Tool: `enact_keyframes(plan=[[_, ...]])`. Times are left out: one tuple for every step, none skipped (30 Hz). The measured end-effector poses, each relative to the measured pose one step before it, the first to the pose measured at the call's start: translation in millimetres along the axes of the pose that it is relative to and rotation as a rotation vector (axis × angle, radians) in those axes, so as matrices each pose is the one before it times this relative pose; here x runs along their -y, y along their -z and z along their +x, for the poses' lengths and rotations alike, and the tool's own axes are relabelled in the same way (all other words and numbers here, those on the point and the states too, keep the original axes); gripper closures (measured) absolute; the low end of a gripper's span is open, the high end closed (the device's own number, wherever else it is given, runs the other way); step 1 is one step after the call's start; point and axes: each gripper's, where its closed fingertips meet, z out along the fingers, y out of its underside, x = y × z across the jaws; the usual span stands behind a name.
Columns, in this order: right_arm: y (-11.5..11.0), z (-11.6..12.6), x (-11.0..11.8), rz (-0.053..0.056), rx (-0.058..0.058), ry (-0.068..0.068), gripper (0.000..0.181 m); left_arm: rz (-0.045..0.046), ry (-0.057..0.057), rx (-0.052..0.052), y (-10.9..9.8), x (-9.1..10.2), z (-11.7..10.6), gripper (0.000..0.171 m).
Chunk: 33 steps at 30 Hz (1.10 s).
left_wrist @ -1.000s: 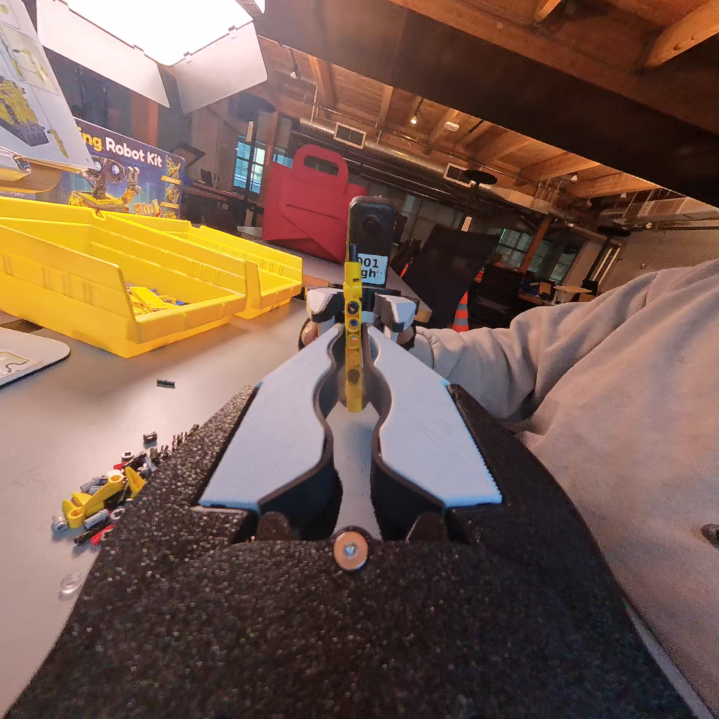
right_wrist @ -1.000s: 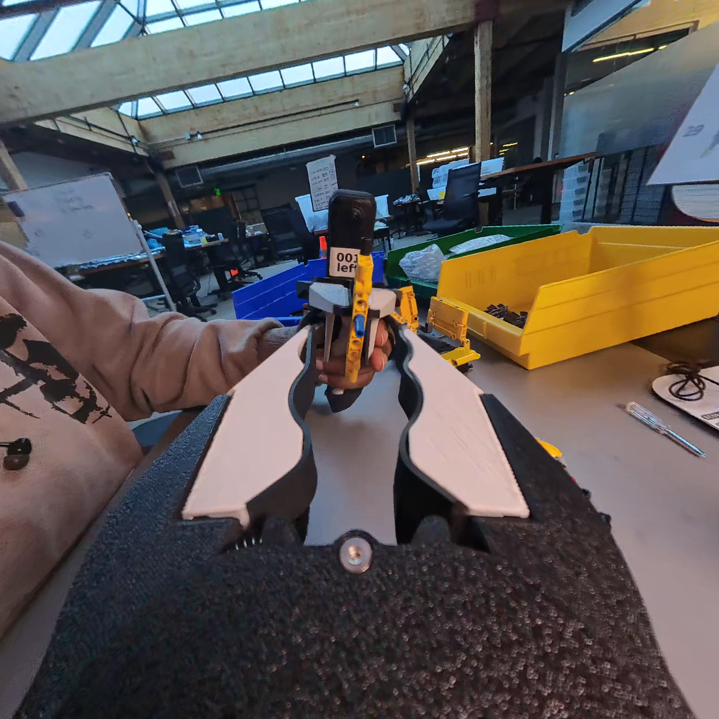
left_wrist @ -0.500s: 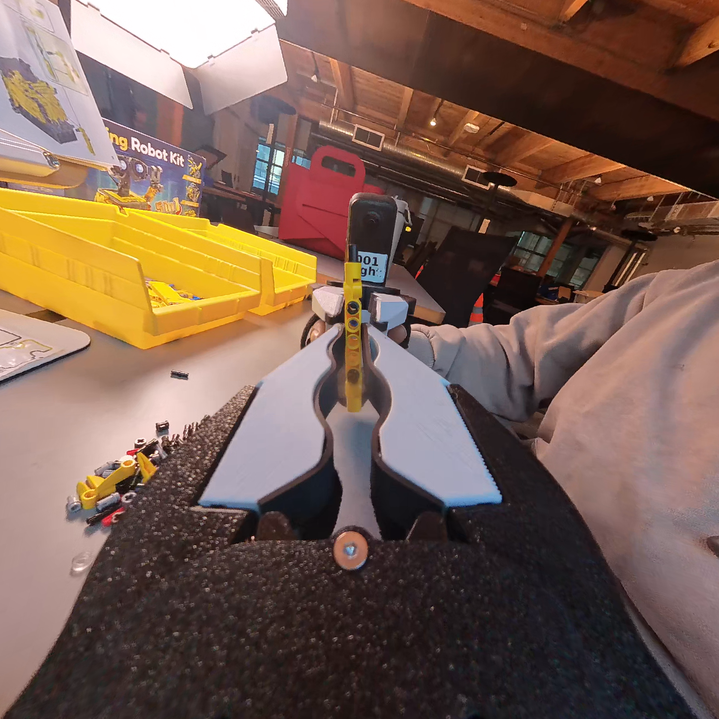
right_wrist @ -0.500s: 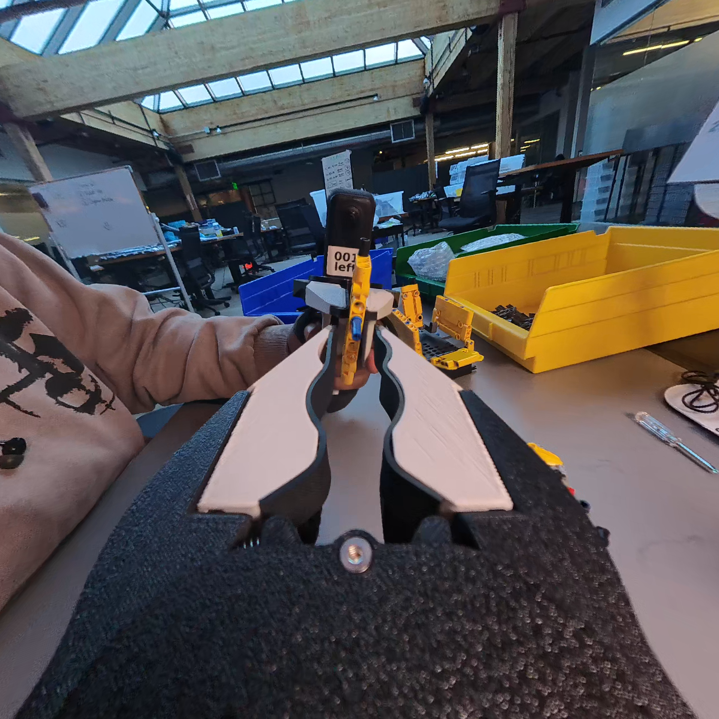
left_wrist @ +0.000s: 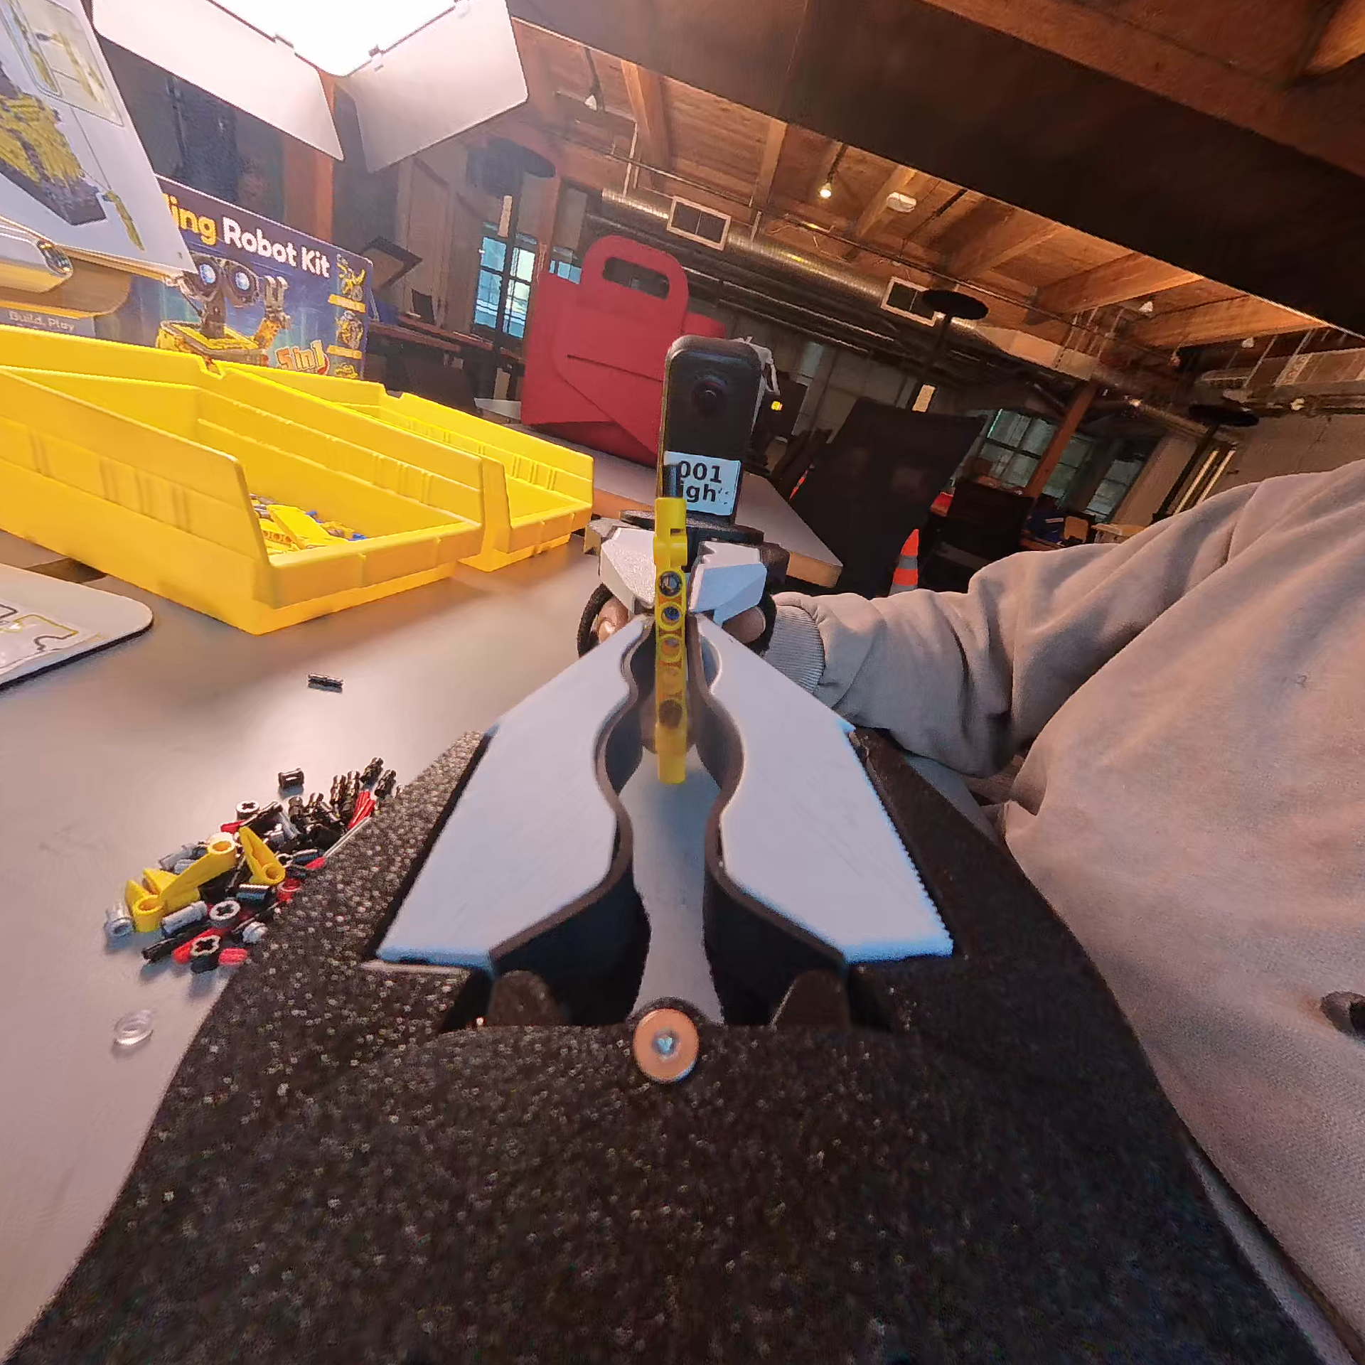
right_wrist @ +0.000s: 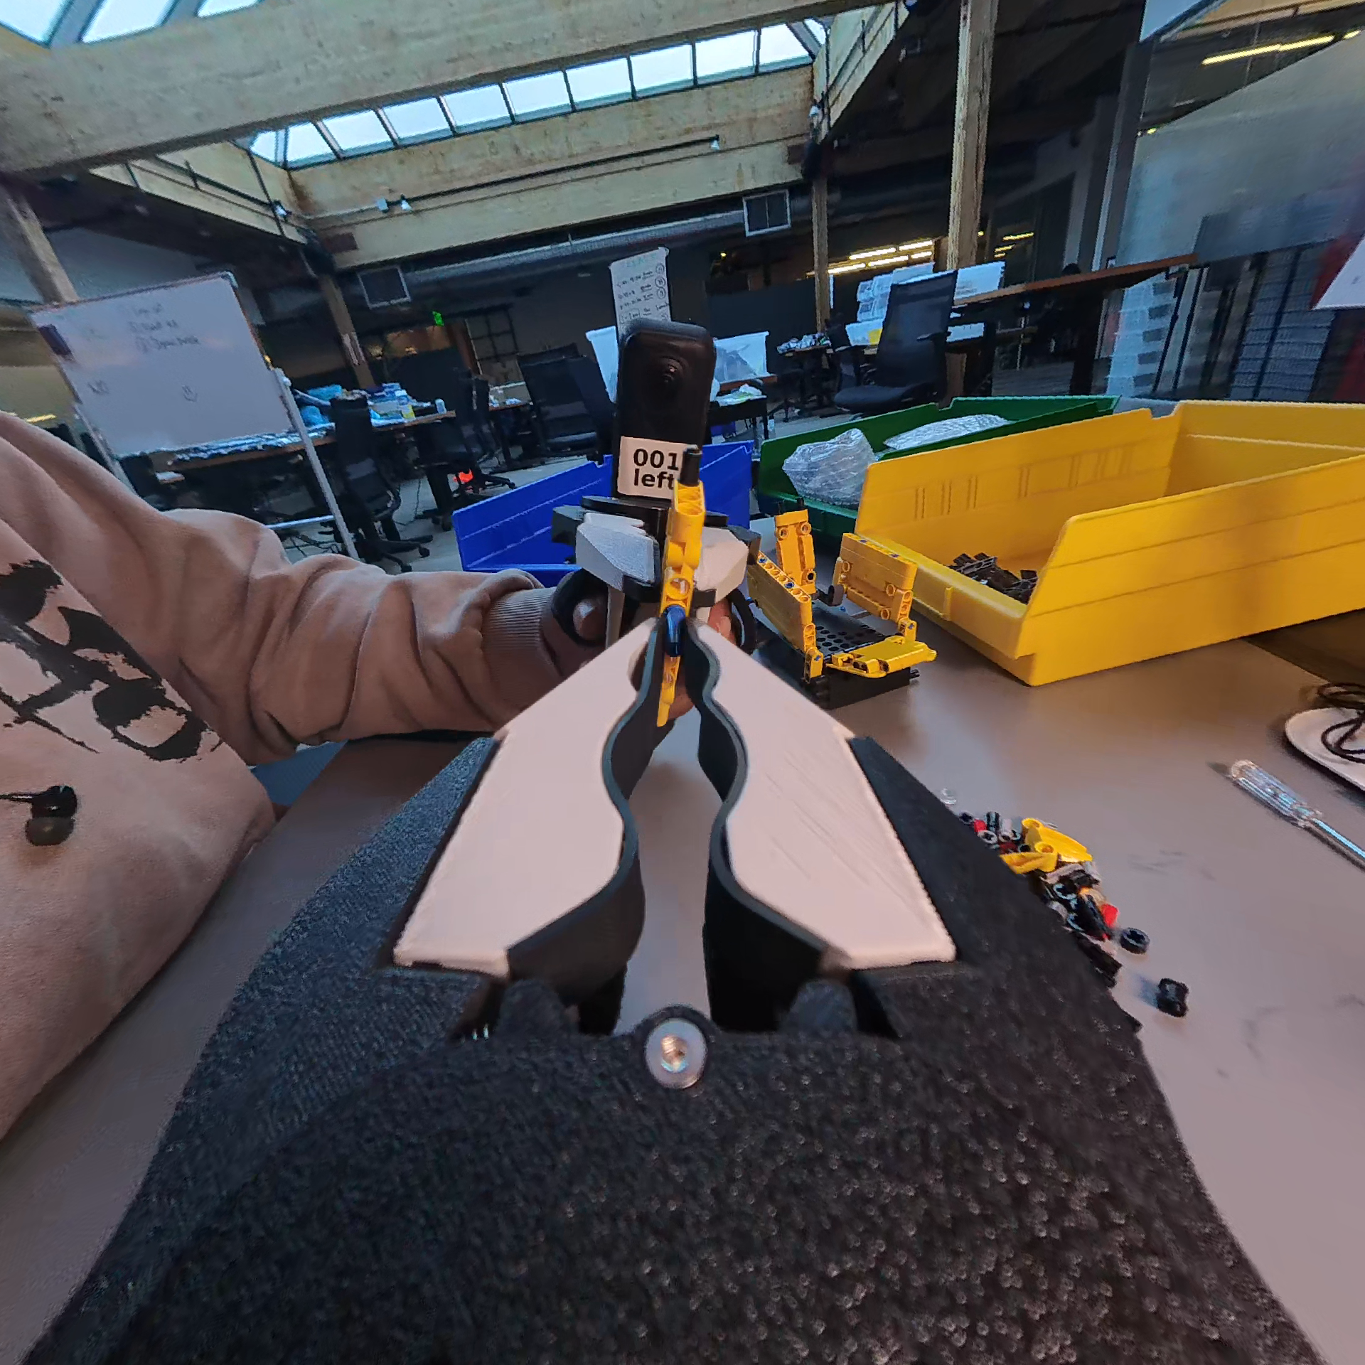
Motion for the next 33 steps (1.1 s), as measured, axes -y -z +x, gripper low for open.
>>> enact_keyframes(plan=[[0.21, 0.25, 0.19, 0.0047, -0.0037, 0.0059, 0.178, 0.00238, 0.0003, 0.0005, -0.21, 0.02, -0.09, 0.166], [0.17, -0.11, 0.10, 0.0031, 0.0032, -0.0079, 0.178, 0.00135, 0.0016, 0.0003, -0.27, -0.13, 0.02, 0.166], [0.32, -0.10, 0.11, 0.0026, 0.0050, -0.0099, 0.178, -0.00146, 0.0012, 0.0017, -0.16, -0.55, -0.16, 0.165], [0.38, 0.19, 0.04, 0.0030, 0.0024, -0.0072, 0.178, -0.00498, 0.0002, 0.0025, -0.34, -1.36, -0.22, 0.165], [0.33, 0.48, -0.37, 0.0005, -0.0005, -0.0061, 0.178, -0.00944, -0.0020, 0.0045, -0.26, -1.92, -0.59, 0.165], [0.23, 0.84, -1.13, -0.0067, -0.0038, -0.0066, 0.178, -0.01561, -0.0075, 0.0071, -0.07, -2.52, -0.85, 0.165], [0.16, 0.06, -1.12, -0.0061, 0.0003, -0.0033, 0.177, -0.01915, -0.0113, 0.0060, -0.19, -2.97, -0.43, 0.165], [0.18, -0.61, -1.12, -0.0041, 0.0032, 0.0000, 0.177, -0.01101, -0.0065, 0.0028, -0.15, -1.86, 0.02, 0.165], [0.24, -0.22, -1.22, -0.0053, 0.0013, -0.0032, 0.177, -0.00104, 0.0016, 0.0020, -0.06, -0.57, -0.16, 0.165], [0.15, -0.15, -0.95, -0.0046, 0.0021, -0.0054, 0.177, -0.00100, 0.0042, -0.0012, 0.05, -0.37, 0.17, 0.165], [0.23, -0.73, -0.50, -0.0023, 0.0048, -0.0027, 0.177, -0.00370, -0.0025, -0.0017, -0.24, -0.68, 0.52, 0.165], [-0.25, -1.10, -1.38, -0.0089, 0.0071, -0.0027, 0.178, -0.00006, -0.0125, 0.0040, -0.29, 0.21, 0.74, 0.159], [-0.65, -0.94, -1.95, -0.0127, 0.0037, 0.0003, 0.178, 0.00290, -0.0159, -0.0024, -0.50, 0.95, 2.23, 0.150], [-0.85, -1.17, -1.27, -0.0067, 0.0018, 0.0065, 0.178, -0.00037, -0.0126, 0.0010, -0.43, 0.62, 1.59, 0.145], [-1.08, -1.92, -1.39, -0.0091, 0.0063, 0.0035, 0.178, -0.00417, -0.0087, 0.0042, -0.35, -0.08, 0.89, 0.146], [-1.13, -2.36, -1.29, -0.0085, 0.0089, 0.0025, 0.178, -0.01126, -0.0002, -0.0147, -0.54, -1.20, 3.23, 0.150], [-1.24, -1.26, -1.09, -0.0072, 0.0014, 0.0031, 0.178, -0.01078, 0.0073, -0.0180, -0.82, -1.41, 3.21, 0.154], [-1.12, -0.75, -1.28, -0.0085, -0.0014, 0.0065, 0.178, -0.00146, 0.0061, -0.0098, -0.54, -0.44, 1.84, 0.161], [-0.97, -2.93, -1.03, -0.0077, 0.0132, 0.0031, 0.178, -0.00462, 0.0022, -0.0035, 0.20, -0.24, 0.20, 0.165], [-0.18, 0.23, 0.91, 0.0035, -0.0087, 0.0013, 0.178, -0.01061, -0.0005, -0.0008, 0.36, 0.70, -0.05, 0.165], [-0.24, -1.49, 2.26, 0.0102, 0.0006, 0.0035, 0.179, -0.00851, -0.0059, -0.0094, 0.39, 1.87, 1.83, 0.165], [-0.12, -1.95, 4.31, 0.0222, 0.0039, -0.0145, 0.179, 0.00086, -0.0073, -0.0074, 0.65, 2.82, 2.22, 0.165], [-0.18, -2.71, 3.33, 0.0182, 0.0029, -0.0104, 0.179, -0.00173, -0.0067, -0.0128, 0.50, 1.20, 2.70, 0.165], [-0.07, -2.37, 0.66, 0.0018, 0.0003, 0.0035, 0.180, -0.01075, -0.0006, -0.0047, 0.49, -1.42, 1.15, 0.165], [0.38, -1.44, -1.18, -0.0079, -0.0007, 0.0055, 0.180, -0.00861, -0.0026, -0.0003, 0.25, -1.52, 0.36, 0.165], [0.58, -2.27, 0.20, 0.0001, 0.0098, -0.0017, 0.180, -0.00443, 0.0052, -0.0146, -0.36, -0.19, 2.31, 0.165], [1.03, -2.93, 0.25, -0.0032, 0.0203, -0.0041, 0.180, -0.00829, -0.0011, -0.0113, -1.13, -0.04, 2.40, 0.165], [1.63, -0.74, 0.24, -0.0024, 0.0097, 0.0022, 0.180, -0.00910, -0.0077, -0.0014, -1.24, -0.11, 0.86, 0.165], [1.05, -1.54, 0.16, -0.0019, 0.0169, -0.0081, 0.180, -0.00927, -0.0016, -0.0082, -0.55, -0.19, 1.14, 0.165], [0.88, 0.21, 0.43, -0.0009, 0.0006, 0.0038, 0.180, -0.00395, -0.0058, 0.0029, -0.07, 0.24, -0.69, 0.165], [0.48, -0.58, 0.76, 0.0013, 0.0062, 0.0011, 0.180, -0.00385, 0.0001, -0.0064, 0.02, 0.27, 0.98, 0.165], [0.47, -0.66, 0.30, -0.0009, 0.0101, -0.0035, 0.180, -0.00565, -0.0088, 0.0041, 0.13, -0.18, -0.10, 0.165], [1.20, 0.50, 0.80, 0.0030, 0.0010, 0.0020, 0.180, -0.00112, -0.0027, -0.0016, 2.46, 0.18, 0.07, 0.165]])
